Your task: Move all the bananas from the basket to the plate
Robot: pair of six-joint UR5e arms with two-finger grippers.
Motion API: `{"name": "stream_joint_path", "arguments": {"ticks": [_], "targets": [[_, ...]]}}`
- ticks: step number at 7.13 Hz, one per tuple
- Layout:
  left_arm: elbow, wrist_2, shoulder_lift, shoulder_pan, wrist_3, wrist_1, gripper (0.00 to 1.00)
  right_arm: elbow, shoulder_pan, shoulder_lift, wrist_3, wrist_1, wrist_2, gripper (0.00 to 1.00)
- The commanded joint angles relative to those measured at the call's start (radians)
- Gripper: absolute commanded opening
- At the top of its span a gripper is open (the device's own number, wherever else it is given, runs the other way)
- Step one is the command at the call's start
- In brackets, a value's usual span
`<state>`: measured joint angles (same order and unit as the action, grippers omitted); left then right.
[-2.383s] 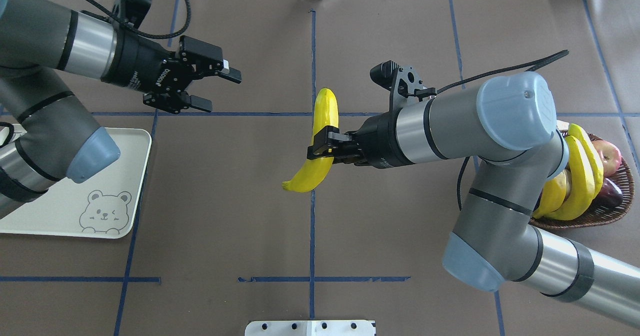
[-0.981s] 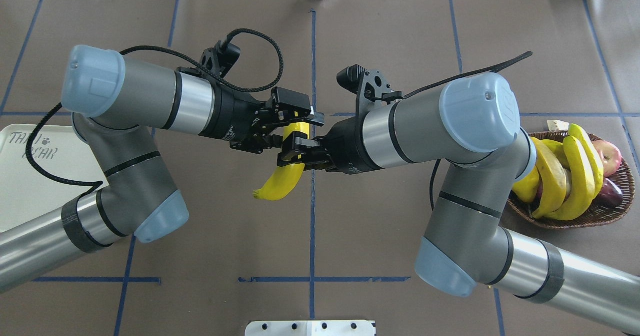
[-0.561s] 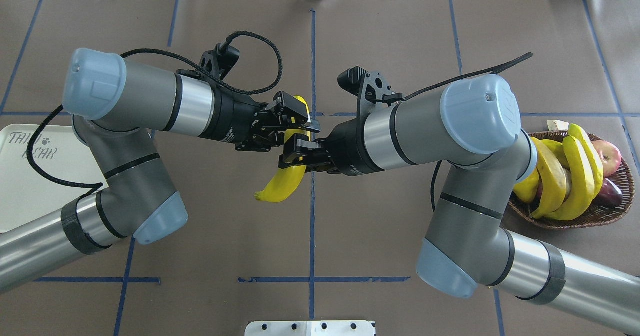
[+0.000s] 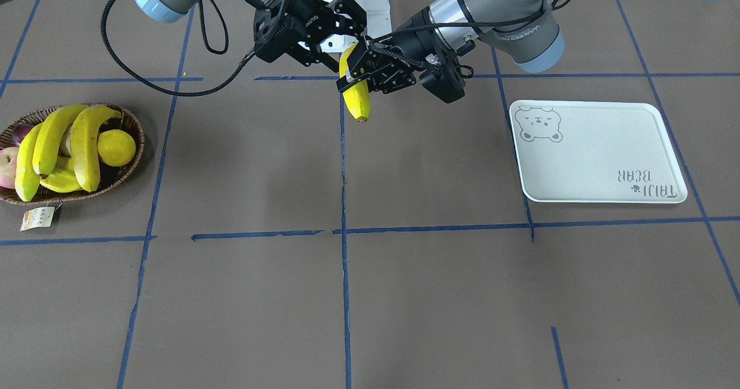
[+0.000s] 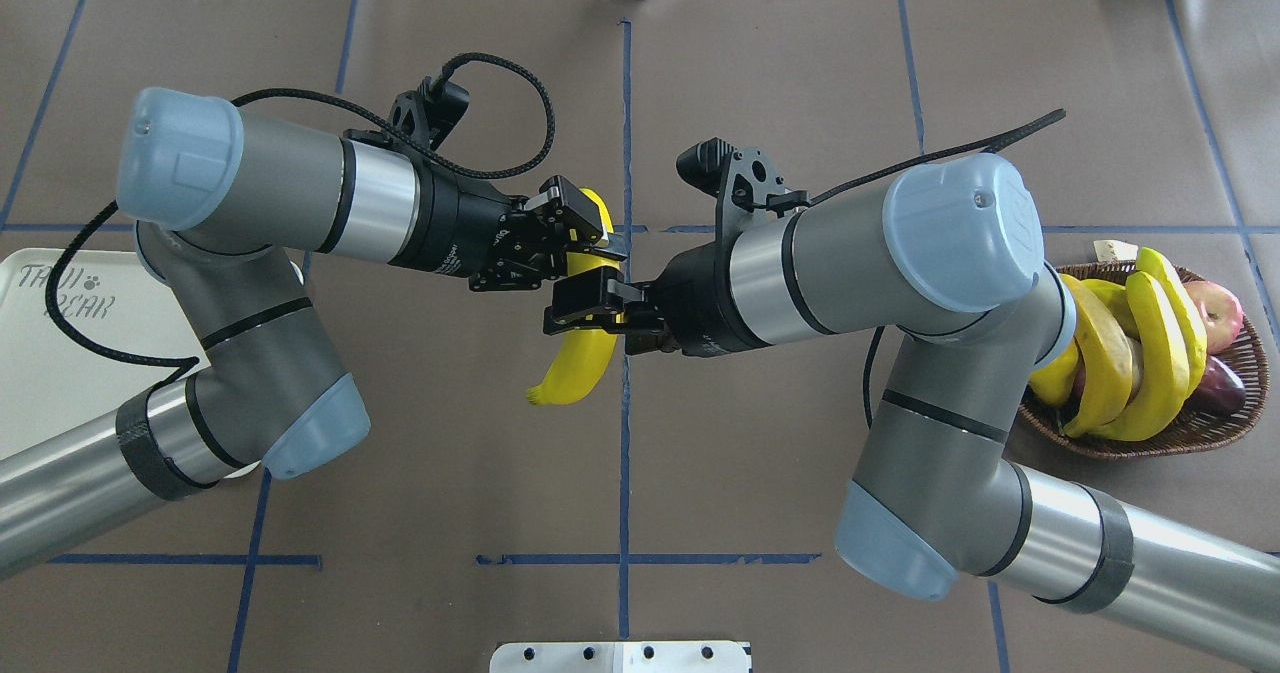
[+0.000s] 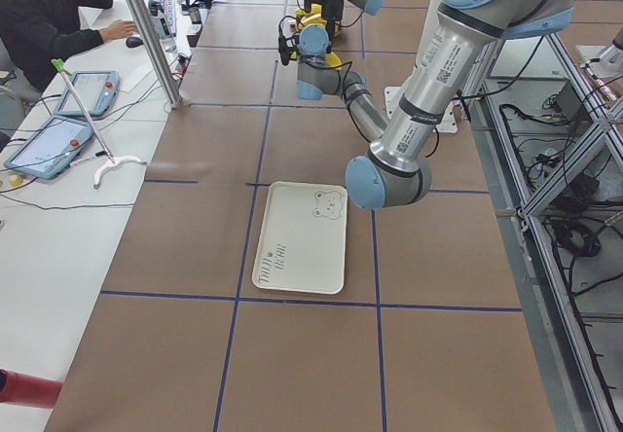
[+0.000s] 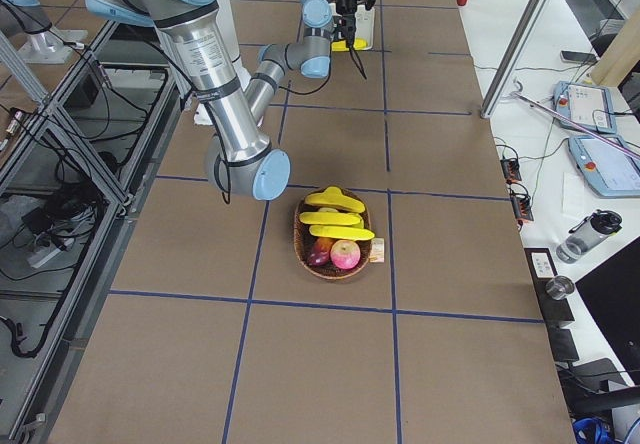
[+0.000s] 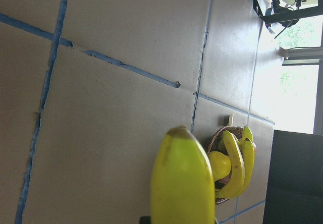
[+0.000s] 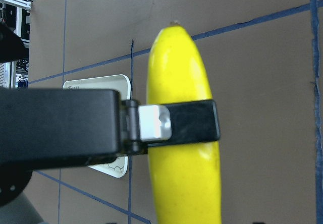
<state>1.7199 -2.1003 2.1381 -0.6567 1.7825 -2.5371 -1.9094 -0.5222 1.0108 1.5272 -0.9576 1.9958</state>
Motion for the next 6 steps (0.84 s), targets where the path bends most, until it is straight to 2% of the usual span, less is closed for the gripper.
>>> {"name": "stream_joint_path", "arguments": {"ticks": [1,3,4,6], "targets": [[-0.003,0.000,-0.003,-0.010,-0.002,0.008,0.00,-0.023,-0.005,0.002,0.001,-0.007,0.001,1.00],[-0.003,-0.010,-0.026,-0.052,-0.070,0.186,0.00,-0.058,-0.018,0.021,0.001,-0.009,0.001,1.00],[0.004,-0.012,-0.083,-0.090,-0.128,0.242,0.00,-0.086,-0.030,0.049,0.001,-0.010,0.001,1.00],[0.013,-0.129,-0.215,-0.232,-0.293,0.360,0.00,-0.112,-0.055,0.106,0.002,-0.010,-0.009,1.00]]}}
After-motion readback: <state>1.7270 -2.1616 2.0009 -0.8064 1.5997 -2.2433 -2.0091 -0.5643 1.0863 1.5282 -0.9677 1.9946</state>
